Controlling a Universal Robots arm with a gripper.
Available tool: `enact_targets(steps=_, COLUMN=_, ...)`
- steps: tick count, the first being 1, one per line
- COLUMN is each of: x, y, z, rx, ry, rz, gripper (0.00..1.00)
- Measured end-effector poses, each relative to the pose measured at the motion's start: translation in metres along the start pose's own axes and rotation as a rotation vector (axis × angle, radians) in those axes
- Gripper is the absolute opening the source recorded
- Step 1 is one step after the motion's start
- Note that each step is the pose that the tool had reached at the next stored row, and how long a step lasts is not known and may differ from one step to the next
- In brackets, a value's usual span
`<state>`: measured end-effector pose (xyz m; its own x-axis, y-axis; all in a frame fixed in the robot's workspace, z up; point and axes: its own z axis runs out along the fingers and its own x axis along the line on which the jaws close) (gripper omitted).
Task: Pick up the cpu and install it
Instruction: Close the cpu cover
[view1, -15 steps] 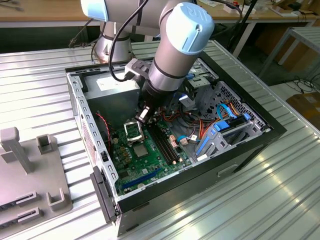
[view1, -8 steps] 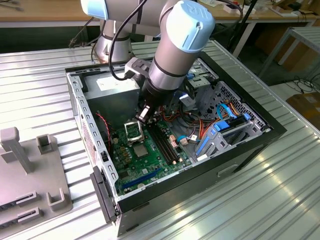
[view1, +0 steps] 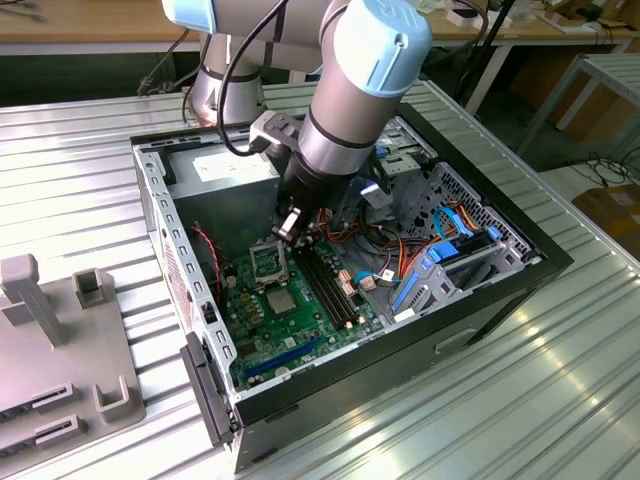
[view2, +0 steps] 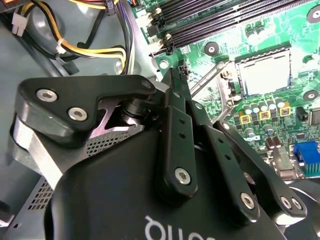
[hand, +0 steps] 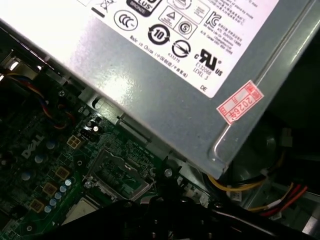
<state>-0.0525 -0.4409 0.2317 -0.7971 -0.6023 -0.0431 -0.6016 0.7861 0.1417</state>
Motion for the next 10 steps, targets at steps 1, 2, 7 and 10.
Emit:
enact_targets(steps=1, x=0.0000, y=0.0001, z=-0.0006, rx=0.0016, ry=0.0014, rz=-0.001, gripper=0.11)
enact_targets(steps=2, x=0.0000, y=0.0001, z=-0.0012, rx=0.0037, ry=0.0033, rz=-0.002, gripper=0.11)
enact_targets(steps=7, x=0.0001, y=0.0006, z=-0.0030, rx=0.0281, ry=0.0237, rz=-0.012, gripper=0.11)
enact_targets(steps=10, x=0.0002, y=0.0009, z=-0.0052, rx=0.0367, ry=0.0316, rz=-0.019, gripper=0.11)
